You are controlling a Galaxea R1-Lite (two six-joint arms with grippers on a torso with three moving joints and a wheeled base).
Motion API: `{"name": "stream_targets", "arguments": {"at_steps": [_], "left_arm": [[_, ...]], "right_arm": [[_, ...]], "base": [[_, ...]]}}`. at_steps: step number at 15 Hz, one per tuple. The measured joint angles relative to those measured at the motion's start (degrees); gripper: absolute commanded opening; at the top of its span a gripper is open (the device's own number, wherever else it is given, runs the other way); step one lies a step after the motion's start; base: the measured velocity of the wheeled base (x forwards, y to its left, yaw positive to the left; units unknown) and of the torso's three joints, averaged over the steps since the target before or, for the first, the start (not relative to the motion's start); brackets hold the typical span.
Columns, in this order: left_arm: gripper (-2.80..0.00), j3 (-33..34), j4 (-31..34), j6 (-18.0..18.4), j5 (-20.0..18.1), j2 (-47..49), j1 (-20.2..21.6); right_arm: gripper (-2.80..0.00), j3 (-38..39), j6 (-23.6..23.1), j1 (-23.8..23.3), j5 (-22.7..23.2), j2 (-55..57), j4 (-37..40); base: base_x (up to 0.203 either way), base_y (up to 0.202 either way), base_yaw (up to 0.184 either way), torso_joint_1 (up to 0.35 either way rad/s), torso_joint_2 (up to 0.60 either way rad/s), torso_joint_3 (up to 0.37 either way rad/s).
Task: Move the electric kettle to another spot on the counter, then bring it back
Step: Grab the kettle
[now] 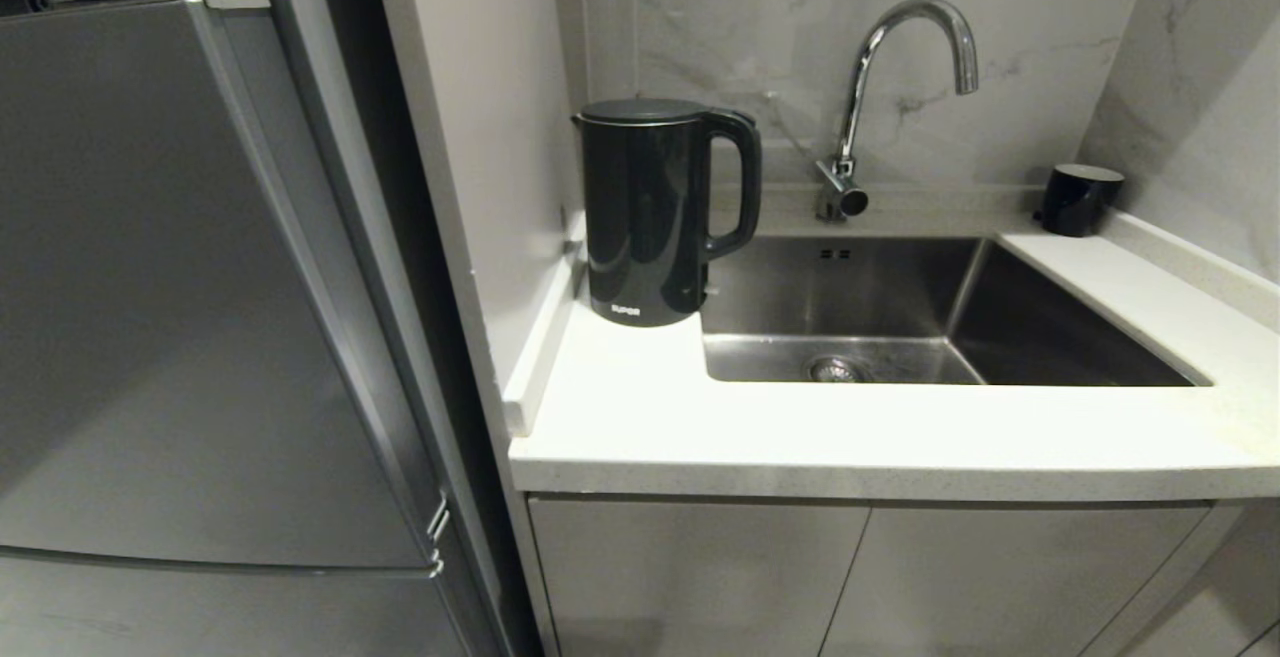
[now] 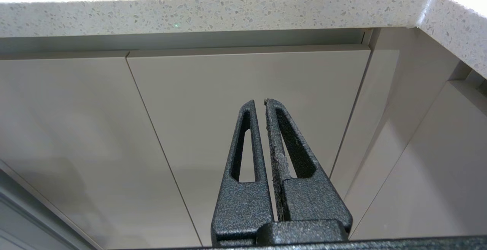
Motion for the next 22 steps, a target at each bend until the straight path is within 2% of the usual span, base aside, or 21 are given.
{"name": "stream_targets", "arguments": {"at_steps": [13, 22], "left_arm": [[-2.80, 0.0, 0.0, 0.0, 0.0, 0.0, 0.0], [-2.80, 0.0, 0.0, 0.0, 0.0, 0.0, 0.0]], "right_arm": [[-2.80, 0.0, 0.0, 0.0, 0.0, 0.0, 0.0], [-2.80, 0.0, 0.0, 0.0, 0.0, 0.0, 0.0]], "base": [[0.000, 0.000, 0.000, 0.000, 0.00, 0.000], [0.000, 0.000, 0.000, 0.108, -0.44, -0.329]]}}
